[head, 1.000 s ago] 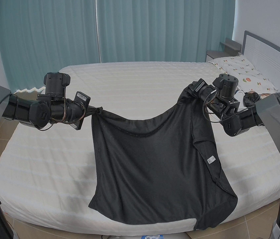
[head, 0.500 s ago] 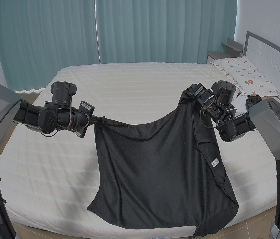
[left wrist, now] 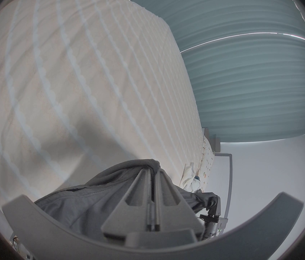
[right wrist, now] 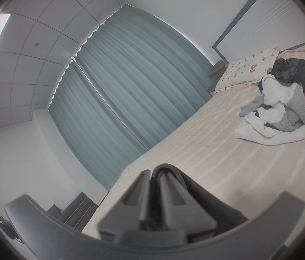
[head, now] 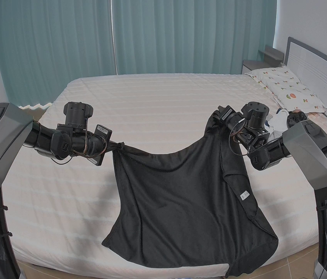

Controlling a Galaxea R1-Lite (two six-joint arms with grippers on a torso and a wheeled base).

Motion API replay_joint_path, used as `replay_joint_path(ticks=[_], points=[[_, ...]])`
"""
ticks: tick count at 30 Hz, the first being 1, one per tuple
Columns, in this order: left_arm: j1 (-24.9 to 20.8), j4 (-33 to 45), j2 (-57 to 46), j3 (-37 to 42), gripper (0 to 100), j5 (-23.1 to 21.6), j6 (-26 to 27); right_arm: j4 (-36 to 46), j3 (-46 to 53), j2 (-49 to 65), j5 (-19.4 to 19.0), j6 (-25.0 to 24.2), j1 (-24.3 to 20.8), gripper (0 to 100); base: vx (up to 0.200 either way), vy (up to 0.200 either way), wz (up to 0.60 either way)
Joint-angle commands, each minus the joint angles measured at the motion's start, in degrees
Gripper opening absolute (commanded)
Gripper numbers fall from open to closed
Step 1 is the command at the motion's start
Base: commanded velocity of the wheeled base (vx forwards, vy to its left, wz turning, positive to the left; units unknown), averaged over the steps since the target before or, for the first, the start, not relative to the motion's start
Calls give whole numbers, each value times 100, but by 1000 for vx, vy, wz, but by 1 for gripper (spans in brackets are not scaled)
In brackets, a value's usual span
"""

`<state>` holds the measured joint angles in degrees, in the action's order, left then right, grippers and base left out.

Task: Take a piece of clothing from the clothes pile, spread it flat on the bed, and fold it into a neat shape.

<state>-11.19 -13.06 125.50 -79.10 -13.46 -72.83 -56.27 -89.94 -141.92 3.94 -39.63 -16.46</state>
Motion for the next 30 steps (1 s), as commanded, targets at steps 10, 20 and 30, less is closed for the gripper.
replay_joint_path(ticks=[10, 20, 30], points=[[12, -4, 836, -228, 0, 54, 5, 222, -384, -1364, 371, 658, 310, 100, 0, 0, 0], [170, 40, 862, -184, 100, 133, 23, 169, 829, -775, 301, 658, 345, 100, 0, 0, 0], [293, -145, -122, 1459, 100, -96, 761, -51, 2490, 139, -7, 606, 354, 100, 0, 0, 0]])
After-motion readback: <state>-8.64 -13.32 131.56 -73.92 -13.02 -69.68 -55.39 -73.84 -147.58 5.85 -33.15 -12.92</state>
